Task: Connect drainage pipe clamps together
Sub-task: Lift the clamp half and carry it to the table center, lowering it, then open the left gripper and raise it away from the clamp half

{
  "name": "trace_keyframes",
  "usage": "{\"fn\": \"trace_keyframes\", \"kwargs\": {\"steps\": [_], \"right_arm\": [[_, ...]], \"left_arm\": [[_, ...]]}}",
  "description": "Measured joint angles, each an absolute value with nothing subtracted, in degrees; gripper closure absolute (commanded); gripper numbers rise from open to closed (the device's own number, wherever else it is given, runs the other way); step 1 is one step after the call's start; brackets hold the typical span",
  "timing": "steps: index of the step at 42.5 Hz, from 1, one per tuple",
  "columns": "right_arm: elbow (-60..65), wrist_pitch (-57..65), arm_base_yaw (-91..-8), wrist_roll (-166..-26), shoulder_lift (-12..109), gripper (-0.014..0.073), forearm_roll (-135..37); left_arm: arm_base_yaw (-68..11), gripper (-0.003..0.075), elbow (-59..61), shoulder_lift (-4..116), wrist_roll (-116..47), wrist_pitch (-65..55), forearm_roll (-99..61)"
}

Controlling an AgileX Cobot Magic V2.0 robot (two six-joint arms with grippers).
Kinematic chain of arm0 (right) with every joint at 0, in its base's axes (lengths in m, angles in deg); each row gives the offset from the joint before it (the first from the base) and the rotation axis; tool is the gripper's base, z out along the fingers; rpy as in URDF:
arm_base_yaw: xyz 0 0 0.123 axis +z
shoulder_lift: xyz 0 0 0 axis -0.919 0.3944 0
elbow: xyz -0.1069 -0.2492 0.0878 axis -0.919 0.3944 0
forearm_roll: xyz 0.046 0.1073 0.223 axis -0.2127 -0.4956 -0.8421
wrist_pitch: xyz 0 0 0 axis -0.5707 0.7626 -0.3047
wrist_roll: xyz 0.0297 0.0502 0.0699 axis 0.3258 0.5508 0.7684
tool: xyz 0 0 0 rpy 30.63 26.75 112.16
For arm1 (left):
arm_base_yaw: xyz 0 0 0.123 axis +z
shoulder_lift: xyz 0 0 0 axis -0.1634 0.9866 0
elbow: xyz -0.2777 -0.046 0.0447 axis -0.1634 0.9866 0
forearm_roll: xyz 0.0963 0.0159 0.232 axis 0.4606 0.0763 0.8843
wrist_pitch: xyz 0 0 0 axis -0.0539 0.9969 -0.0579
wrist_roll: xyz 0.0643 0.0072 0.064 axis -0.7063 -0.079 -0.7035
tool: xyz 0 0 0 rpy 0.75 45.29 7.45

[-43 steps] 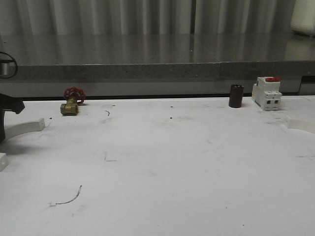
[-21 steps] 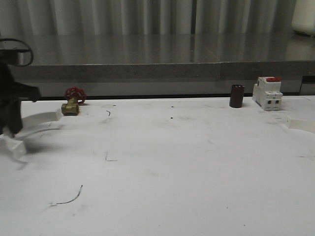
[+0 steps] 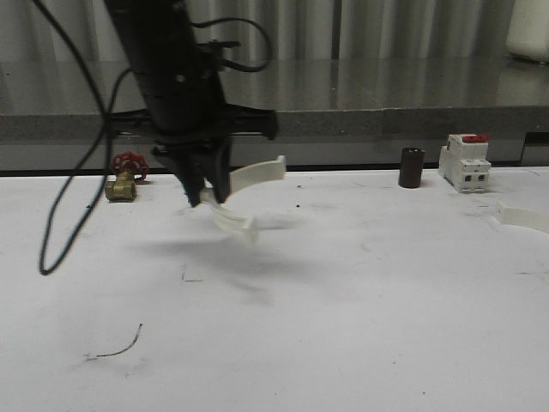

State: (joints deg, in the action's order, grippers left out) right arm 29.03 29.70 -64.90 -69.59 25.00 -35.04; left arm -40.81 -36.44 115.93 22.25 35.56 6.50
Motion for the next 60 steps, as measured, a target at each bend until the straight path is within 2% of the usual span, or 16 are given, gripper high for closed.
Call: {"fn": "trace_keyframes", "kwargs": {"steps": [12, 24, 29, 39, 52, 60], "right_arm": [[29.03, 29.7, -64.9, -69.59, 25.0, 0.0169, -35.04], [29.03, 29.7, -64.9, -69.59, 25.0, 0.0169, -35.04], [29.03, 29.7, -64.9, -69.59, 25.0, 0.0169, -35.04], [29.03, 29.7, -64.9, -69.59, 25.0, 0.0169, -35.04], [29.03, 29.7, -64.9, -69.59, 25.0, 0.0169, -35.04], [29.03, 29.7, -64.9, -69.59, 25.0, 0.0169, -35.04]], "left_arm": [[-47.31, 0.074, -45.61, 125.34, 38.17, 37.26, 9.69], [-48.32, 0.0735, -46.91, 128.14, 43.21, 37.53, 9.95], [-48.32, 0.0688, -47.19, 128.24, 43.38, 37.88, 9.95], [-48.32, 0.051, -47.19, 128.24, 43.38, 37.87, 9.95], [-48.32, 0.0484, -48.05, 128.02, 38.26, 37.87, 9.95], [-48.32, 0.0425, -49.29, 124.25, 32.39, 38.12, 10.09]]}}
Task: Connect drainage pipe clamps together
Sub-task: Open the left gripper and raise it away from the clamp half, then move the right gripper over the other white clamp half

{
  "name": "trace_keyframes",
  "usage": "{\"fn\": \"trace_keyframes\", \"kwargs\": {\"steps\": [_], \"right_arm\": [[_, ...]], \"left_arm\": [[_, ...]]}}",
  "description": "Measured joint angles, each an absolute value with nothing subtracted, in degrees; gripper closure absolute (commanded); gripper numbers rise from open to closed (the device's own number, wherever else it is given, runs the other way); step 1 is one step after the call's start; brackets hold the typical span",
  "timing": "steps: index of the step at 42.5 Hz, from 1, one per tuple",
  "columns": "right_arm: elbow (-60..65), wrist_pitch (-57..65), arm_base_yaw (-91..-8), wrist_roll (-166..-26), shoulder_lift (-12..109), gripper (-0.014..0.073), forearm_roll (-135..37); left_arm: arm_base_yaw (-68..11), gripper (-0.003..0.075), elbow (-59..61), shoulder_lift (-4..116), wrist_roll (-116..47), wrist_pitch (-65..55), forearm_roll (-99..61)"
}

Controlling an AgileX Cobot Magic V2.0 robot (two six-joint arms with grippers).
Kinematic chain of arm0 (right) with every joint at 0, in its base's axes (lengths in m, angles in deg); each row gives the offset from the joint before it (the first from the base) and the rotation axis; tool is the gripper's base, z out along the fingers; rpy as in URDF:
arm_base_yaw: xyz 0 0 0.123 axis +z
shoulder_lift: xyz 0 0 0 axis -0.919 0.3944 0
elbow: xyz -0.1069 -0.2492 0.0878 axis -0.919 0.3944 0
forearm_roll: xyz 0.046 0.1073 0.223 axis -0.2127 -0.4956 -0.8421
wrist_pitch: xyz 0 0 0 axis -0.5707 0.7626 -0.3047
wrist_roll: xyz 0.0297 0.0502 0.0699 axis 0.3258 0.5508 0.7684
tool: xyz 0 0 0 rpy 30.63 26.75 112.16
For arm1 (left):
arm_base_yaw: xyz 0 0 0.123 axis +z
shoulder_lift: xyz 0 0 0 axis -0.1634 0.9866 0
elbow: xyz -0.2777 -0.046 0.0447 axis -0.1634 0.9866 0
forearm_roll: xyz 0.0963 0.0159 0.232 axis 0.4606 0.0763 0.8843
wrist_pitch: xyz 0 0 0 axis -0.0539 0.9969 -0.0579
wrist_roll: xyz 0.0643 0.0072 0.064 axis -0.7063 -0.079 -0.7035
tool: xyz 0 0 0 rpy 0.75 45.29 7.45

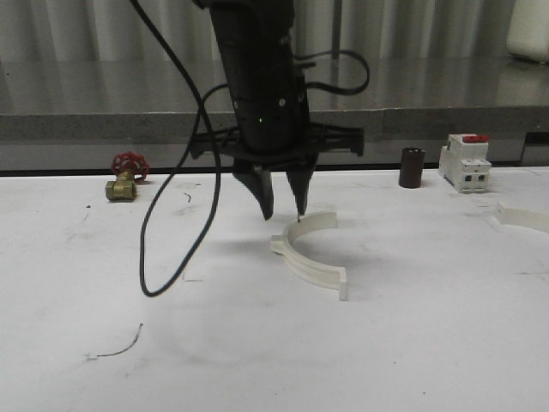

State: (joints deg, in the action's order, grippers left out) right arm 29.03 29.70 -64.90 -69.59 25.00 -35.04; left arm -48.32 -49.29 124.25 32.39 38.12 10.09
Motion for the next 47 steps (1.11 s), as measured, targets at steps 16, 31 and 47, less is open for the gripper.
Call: {"fn": "trace_keyframes", "kwargs": {"steps": [16, 31, 47], "right_arm": [[29.03, 29.7, -64.9, -69.59, 25.0, 0.0169, -35.04], [29.03, 29.7, -64.9, -69.59, 25.0, 0.0169, -35.04], [29.03, 29.7, -64.9, -69.59, 25.0, 0.0169, -35.04]], "left_arm": [[-47.1, 0.0426, -44.61, 106.03, 20.92, 43.09, 20.47], [-42.34, 0.0426, -18.25, 77.32, 5.42, 30.22, 10.35], [-42.34, 0.0426, 11.69, 47.4, 4.45, 23.37, 9.46]]}}
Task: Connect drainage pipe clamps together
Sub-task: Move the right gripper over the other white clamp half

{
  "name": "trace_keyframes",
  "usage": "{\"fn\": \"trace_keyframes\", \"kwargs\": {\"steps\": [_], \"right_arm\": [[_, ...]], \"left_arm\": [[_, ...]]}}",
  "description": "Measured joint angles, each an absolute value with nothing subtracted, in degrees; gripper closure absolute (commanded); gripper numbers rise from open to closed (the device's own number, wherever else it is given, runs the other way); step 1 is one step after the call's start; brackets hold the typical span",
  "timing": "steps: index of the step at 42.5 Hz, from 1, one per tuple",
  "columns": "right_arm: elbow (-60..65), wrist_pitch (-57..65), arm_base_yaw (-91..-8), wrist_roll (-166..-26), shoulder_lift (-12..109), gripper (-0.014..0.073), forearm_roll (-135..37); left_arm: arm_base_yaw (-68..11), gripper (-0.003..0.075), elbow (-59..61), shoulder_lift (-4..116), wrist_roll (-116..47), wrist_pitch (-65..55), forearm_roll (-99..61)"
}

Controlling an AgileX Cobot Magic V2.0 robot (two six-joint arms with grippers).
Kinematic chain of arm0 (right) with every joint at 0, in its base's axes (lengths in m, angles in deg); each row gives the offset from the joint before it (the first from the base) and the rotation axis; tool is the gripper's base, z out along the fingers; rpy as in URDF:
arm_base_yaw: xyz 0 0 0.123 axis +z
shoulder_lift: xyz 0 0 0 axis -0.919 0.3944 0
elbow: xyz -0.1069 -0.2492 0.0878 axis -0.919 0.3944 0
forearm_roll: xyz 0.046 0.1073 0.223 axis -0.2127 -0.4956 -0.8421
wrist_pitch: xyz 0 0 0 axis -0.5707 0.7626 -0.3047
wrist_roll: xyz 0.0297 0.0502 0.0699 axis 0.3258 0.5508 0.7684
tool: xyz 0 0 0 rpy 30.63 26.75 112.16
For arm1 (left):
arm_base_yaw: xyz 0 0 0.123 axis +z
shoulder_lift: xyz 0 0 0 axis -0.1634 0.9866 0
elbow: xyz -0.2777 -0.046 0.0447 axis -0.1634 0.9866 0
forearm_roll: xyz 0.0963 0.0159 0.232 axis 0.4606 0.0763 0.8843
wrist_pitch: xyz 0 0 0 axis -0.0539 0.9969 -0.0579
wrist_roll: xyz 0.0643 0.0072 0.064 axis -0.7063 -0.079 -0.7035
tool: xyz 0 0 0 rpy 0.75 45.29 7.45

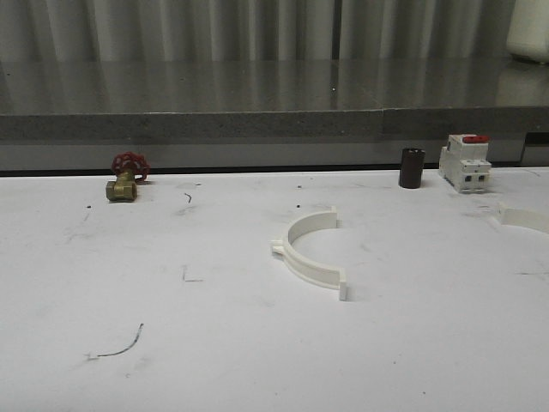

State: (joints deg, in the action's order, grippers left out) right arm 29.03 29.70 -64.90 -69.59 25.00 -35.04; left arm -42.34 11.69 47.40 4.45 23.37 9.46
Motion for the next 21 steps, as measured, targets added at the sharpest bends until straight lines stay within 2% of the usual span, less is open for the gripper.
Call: {"fn": "trace_keyframes", "kwargs": {"steps": [8, 16, 21], "right_arm": [[29.03, 29.7, -64.9, -69.59, 25.0, 0.0169, -35.19], [27.88, 30.85, -64.94, -69.59, 25.87, 0.0169, -35.68], [23.61, 35.09, -65.43, -69.35, 30.92, 0.0169, -35.12]], "left_arm": [[-42.34, 0.0426, 19.16, 38.75, 4.46, 23.39, 9.46], [-42.34, 0.0426, 20.92, 37.05, 4.46, 23.25, 9.32], [-42.34, 0.0426, 21.01, 37.05, 4.46, 23.25, 9.33]]}}
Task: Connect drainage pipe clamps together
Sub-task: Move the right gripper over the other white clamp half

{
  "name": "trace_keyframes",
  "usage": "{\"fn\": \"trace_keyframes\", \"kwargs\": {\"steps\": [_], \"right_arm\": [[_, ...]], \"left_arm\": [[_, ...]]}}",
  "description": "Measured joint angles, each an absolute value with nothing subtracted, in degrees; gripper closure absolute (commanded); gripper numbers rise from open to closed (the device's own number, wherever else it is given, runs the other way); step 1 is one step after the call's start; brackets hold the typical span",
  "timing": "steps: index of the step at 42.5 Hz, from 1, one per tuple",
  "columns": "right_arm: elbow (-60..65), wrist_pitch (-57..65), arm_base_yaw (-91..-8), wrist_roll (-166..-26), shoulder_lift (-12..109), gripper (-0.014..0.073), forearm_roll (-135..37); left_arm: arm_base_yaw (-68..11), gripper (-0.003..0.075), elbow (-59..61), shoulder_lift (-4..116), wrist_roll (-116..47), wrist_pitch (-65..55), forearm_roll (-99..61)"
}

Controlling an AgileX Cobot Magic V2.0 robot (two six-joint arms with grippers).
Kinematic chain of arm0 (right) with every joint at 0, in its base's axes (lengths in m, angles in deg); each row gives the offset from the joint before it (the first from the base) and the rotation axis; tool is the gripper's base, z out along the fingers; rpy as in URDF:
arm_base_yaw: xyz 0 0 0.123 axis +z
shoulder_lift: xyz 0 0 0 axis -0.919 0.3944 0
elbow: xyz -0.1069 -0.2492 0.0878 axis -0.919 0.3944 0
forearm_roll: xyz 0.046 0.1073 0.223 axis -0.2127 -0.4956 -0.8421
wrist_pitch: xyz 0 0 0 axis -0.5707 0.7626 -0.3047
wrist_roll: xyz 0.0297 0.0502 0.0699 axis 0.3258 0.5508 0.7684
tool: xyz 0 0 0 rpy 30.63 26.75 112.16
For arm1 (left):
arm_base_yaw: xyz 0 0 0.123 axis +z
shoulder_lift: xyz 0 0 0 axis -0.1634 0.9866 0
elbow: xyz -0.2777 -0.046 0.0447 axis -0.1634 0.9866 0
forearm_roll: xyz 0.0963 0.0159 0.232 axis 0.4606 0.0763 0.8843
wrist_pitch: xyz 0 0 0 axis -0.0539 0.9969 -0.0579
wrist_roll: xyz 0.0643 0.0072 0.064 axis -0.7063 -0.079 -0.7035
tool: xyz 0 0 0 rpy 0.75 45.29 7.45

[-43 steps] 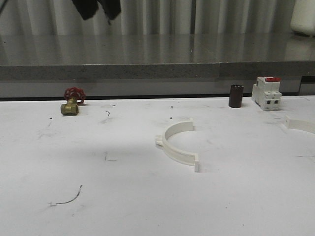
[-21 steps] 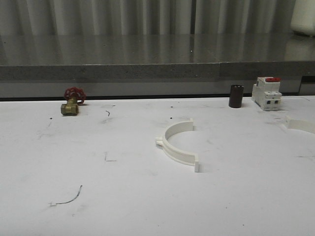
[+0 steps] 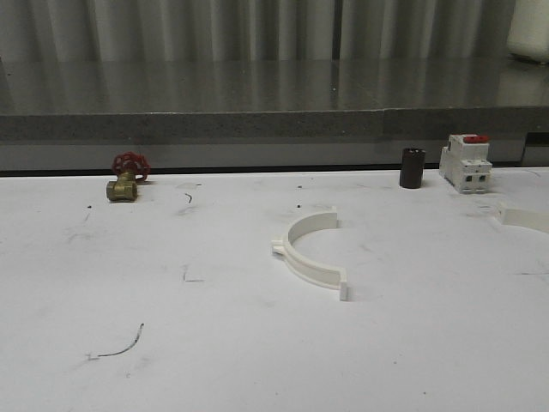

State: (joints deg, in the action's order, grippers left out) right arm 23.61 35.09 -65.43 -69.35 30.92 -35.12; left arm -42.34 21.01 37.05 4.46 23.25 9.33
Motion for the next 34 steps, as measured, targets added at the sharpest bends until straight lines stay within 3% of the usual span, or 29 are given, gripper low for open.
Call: {"fn": "trace_keyframes", "kwargs": {"steps": [15, 34], "right_arm": [[8.73, 45.04, -77.17, -73.02, 55.9, 0.0169, -36.16], [-4.02, 44.16, -77.73, -79.42, 80.94, 0.0169, -39.55]], "left_arm": [[-42.34, 0.0426, 21.01, 37.05, 4.46, 23.25, 9.33], [-42.34, 0.0426, 21.01, 37.05, 4.46, 23.22, 9.33]]}}
